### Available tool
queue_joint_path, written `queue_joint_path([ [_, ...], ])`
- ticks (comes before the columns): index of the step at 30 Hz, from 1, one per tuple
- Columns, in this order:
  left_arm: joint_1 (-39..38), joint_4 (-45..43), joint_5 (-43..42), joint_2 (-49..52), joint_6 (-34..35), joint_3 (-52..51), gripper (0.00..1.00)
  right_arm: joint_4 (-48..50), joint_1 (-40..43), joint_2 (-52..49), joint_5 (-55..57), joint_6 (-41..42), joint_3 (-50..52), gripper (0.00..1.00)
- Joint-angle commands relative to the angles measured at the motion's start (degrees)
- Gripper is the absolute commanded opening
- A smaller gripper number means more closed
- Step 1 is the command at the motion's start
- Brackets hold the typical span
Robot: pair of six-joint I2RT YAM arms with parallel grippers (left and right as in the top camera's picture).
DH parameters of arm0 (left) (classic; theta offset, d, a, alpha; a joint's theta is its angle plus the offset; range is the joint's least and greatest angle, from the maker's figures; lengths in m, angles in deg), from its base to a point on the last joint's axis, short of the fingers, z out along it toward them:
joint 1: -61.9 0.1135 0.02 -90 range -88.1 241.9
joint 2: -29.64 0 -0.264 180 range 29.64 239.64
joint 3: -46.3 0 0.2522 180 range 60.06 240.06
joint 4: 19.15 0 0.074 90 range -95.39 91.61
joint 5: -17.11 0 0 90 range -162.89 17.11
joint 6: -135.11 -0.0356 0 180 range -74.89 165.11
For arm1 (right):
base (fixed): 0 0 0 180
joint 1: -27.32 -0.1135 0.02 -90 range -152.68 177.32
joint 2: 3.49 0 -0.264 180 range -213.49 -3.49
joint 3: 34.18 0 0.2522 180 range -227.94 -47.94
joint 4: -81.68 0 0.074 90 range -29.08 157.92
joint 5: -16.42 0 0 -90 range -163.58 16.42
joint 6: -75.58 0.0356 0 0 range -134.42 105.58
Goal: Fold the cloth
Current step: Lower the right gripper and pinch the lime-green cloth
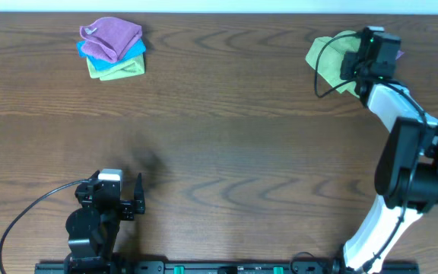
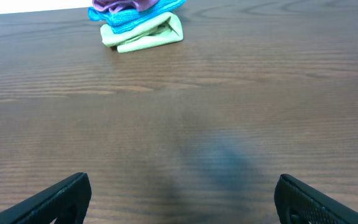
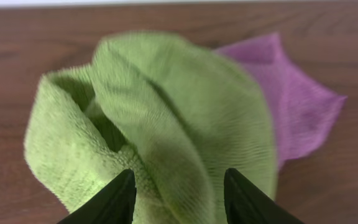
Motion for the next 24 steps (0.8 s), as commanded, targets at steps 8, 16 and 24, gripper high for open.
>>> queue_joint_path([
  [8, -0.2, 0.3, 0.2, -0.4, -0.9, -1.0, 0.95, 3.8, -0.2, -3.7, -1.6, 2.0, -0.6, 0.05],
  [16, -0.2, 0.3, 0.2, -0.4, -0.9, -1.0, 0.95, 2.6, -0.3, 1.8, -1.6, 1.9, -1.0, 0.01],
  [24, -0.2, 0.3, 0.2, -0.4, -0.9, -1.0, 0.96, -7.9, -0.3, 14.2, -1.6, -1.5, -1.0, 0.01],
])
